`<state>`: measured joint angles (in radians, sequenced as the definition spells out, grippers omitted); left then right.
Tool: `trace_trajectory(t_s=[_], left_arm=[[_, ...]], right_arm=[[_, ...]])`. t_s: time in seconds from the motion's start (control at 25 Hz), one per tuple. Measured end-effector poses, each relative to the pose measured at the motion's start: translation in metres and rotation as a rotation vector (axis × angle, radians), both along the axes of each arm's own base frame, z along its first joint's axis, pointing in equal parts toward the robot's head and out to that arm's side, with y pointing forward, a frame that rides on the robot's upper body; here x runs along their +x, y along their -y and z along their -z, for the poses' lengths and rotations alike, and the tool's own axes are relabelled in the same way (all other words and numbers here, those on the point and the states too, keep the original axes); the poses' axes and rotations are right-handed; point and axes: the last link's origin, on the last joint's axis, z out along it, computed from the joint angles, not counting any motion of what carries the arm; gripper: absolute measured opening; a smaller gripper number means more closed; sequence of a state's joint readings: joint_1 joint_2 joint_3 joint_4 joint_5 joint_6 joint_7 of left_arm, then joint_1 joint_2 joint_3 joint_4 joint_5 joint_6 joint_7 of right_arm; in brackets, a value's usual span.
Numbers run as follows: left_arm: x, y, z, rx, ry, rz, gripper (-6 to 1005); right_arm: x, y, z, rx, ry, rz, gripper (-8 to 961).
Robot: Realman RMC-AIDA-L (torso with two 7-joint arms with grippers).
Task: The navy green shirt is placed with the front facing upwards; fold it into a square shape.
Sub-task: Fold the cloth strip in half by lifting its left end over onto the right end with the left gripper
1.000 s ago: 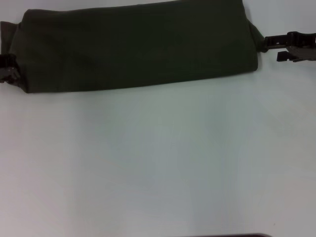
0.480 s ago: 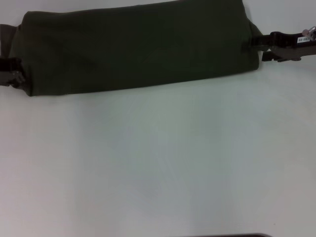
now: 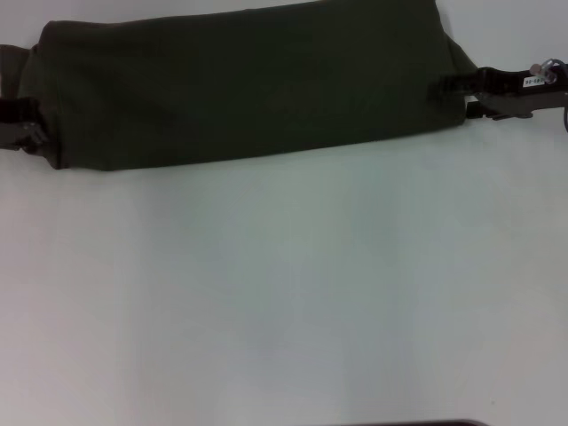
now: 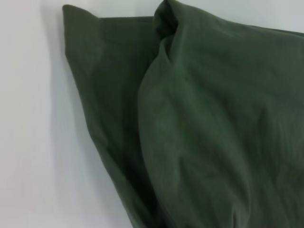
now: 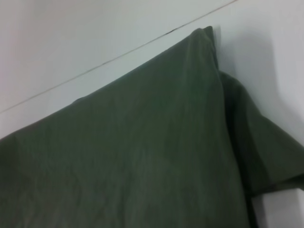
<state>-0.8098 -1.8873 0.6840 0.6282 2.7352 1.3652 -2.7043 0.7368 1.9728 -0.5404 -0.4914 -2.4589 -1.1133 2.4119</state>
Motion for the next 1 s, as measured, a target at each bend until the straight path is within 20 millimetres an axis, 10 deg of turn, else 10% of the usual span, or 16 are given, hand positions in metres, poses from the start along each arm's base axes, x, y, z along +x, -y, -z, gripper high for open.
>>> trace_trajectory(t_s=[0.76,1.0], left_arm=[[0.004,-0.001,0.001,-0.007,0.005,0.002,37],[0.005,-0.002,0.000,-0.003,0.004,0.003,37]], right_arm=[[-0.010,-0.004,0.010,0.004,-0.013,-0.012,897],[-0.005,-0.001,0.008,-0.004,-0.010,0.004,662]])
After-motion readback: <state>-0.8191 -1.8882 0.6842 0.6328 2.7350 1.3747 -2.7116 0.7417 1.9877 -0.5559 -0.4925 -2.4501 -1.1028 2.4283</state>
